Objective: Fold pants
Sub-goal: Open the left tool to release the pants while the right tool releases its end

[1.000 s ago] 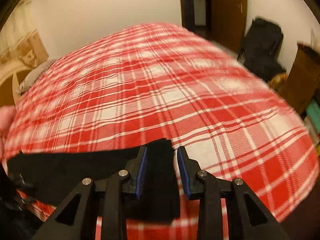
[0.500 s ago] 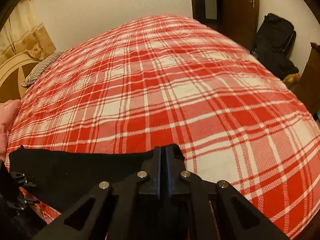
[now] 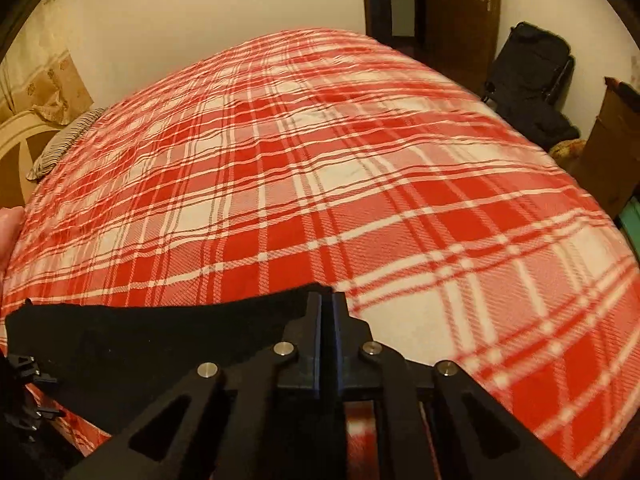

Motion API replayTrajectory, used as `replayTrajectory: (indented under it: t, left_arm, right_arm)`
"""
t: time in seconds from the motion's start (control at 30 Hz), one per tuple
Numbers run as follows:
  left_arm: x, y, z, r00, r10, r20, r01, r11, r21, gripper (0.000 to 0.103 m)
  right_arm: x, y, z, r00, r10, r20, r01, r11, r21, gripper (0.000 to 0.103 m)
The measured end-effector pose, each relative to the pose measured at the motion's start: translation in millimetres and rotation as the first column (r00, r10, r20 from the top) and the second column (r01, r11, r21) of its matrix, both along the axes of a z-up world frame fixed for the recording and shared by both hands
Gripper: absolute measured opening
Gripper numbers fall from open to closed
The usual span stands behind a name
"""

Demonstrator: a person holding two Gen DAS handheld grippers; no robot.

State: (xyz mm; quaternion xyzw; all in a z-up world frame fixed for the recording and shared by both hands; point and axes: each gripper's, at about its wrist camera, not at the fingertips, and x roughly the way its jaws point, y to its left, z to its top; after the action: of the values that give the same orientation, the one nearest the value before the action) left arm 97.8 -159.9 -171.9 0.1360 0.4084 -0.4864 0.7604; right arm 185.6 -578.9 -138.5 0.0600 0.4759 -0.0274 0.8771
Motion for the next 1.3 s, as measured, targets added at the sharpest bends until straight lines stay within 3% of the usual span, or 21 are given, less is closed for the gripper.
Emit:
replayTrajectory:
  t: [0.07, 0.17, 0.3, 0.4, 0.6, 0.63, 0.67, 0.73, 0.77, 1.03, 1.1, 1.13, 1.3]
  left_arm:
    - [0.3, 1.4, 0.8, 1.0, 0.009, 0.004, -0.009, 1.0, -0.001, 0.043]
    - [2.3, 4.7, 2.4, 0.999, 0.031, 0.007, -0.031, 0.999, -0.01, 0.052]
    - [4.7, 10.0, 6.4, 0.998, 0.057, 0.014, -0.057, 0.998, -0.02, 0.054]
    - [4.4, 16.3, 8.5, 0.997, 0.072, 0.018, -0.071, 0.997, -0.024, 0.055]
    - [5.2, 25.2, 3.5, 0.995, 0.095, 0.005, -0.095, 0.995, -0.021, 0.06]
    - [5.7, 26.0, 2.7, 0.995, 0.1, 0.003, -0.1, 0.995, -0.022, 0.06]
    - [6.6, 26.4, 1.7, 0.995, 0.104, -0.002, -0.104, 0.994, -0.023, 0.06]
    - [8.1, 26.2, 0.8, 0.994, 0.109, -0.01, -0.109, 0.994, -0.026, 0.06]
    - [8.2, 26.3, 1.0, 0.994, 0.11, -0.01, -0.11, 0.994, -0.027, 0.06]
    - [6.6, 24.1, 1.1, 0.995, 0.099, -0.012, -0.099, 0.995, -0.029, 0.06]
    - [6.7, 24.7, 1.6, 0.995, 0.101, -0.01, -0.102, 0.994, -0.028, 0.06]
    - [6.6, 25.3, 1.7, 0.995, 0.102, -0.01, -0.102, 0.994, -0.028, 0.06]
    - [7.6, 28.0, -0.3, 0.994, 0.106, -0.017, -0.106, 0.994, -0.029, 0.06]
  right_arm:
    - [-15.4, 6.6, 12.4, 1.0, 0.008, 0.029, -0.006, 0.999, -0.045, 0.006]
    - [-38.1, 19.2, 28.0, 0.995, 0.067, 0.068, -0.066, 0.998, -0.014, 0.006]
    - [-61.2, 44.9, 26.0, 0.987, 0.157, 0.03, -0.156, 0.987, -0.04, 0.006]
    - [-69.8, 46.3, 7.0, 0.991, 0.126, -0.051, -0.129, 0.99, -0.054, 0.006]
    - [-92.9, 33.5, 18.7, 0.994, 0.104, 0.035, -0.104, 0.995, 0.005, 0.008]
    - [-93.3, 30.6, 20.4, 0.994, 0.099, 0.036, -0.1, 0.995, 0.023, 0.015]
    - [-94.7, 27.7, 21.5, 0.995, 0.093, 0.033, -0.094, 0.995, 0.044, 0.03]
    - [-96.9, 22.1, 21.7, 0.998, 0.063, 0.014, -0.064, 0.996, 0.056, 0.048]
    - [-98.4, 20.9, 22.7, 0.999, 0.053, 0.01, -0.053, 0.997, 0.059, 0.049]
    - [-88.7, 6.4, 16.4, 0.999, -0.038, -0.002, 0.038, 0.98, 0.197, 0.049]
    - [-82.2, 3.7, 13.5, 0.998, -0.069, 0.002, 0.067, 0.978, 0.195, 0.032]
    - [-79.5, 4.5, 15.9, 0.998, -0.066, 0.016, 0.062, 0.981, 0.183, 0.011]
    - [-79.5, 23.2, 49.1, 0.994, 0.038, 0.104, -0.045, 0.997, 0.066, 0.01]
